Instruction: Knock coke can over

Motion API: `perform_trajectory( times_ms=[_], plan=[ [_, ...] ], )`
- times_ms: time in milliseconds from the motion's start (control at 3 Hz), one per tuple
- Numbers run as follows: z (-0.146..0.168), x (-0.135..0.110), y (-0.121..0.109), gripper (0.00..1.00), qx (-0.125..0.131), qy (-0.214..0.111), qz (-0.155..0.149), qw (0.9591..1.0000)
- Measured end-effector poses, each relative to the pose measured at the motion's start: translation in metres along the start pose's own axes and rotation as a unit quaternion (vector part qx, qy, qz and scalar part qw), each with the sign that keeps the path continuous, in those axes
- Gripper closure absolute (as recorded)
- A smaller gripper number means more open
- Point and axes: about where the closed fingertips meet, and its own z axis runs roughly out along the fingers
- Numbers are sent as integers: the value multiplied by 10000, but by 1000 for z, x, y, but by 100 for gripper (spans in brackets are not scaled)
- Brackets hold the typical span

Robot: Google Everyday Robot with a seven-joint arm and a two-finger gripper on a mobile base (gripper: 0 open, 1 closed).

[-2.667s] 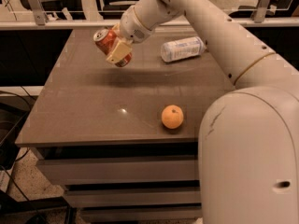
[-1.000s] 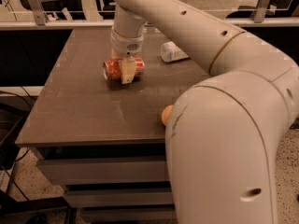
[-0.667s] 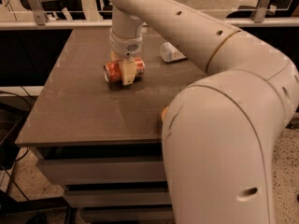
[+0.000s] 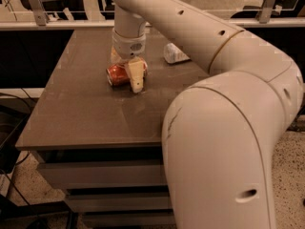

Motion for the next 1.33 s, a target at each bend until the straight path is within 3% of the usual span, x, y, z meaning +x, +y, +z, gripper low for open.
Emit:
perform_trajectory(
  times_ms=[667, 1000, 1333],
  plan=[
    [-5, 4, -3, 0, -24, -46, -115, 9999],
    [-11, 18, 0, 0, 65, -298, 115, 9995],
    [-31, 44, 15, 0, 444, -752, 785, 9931]
  ],
)
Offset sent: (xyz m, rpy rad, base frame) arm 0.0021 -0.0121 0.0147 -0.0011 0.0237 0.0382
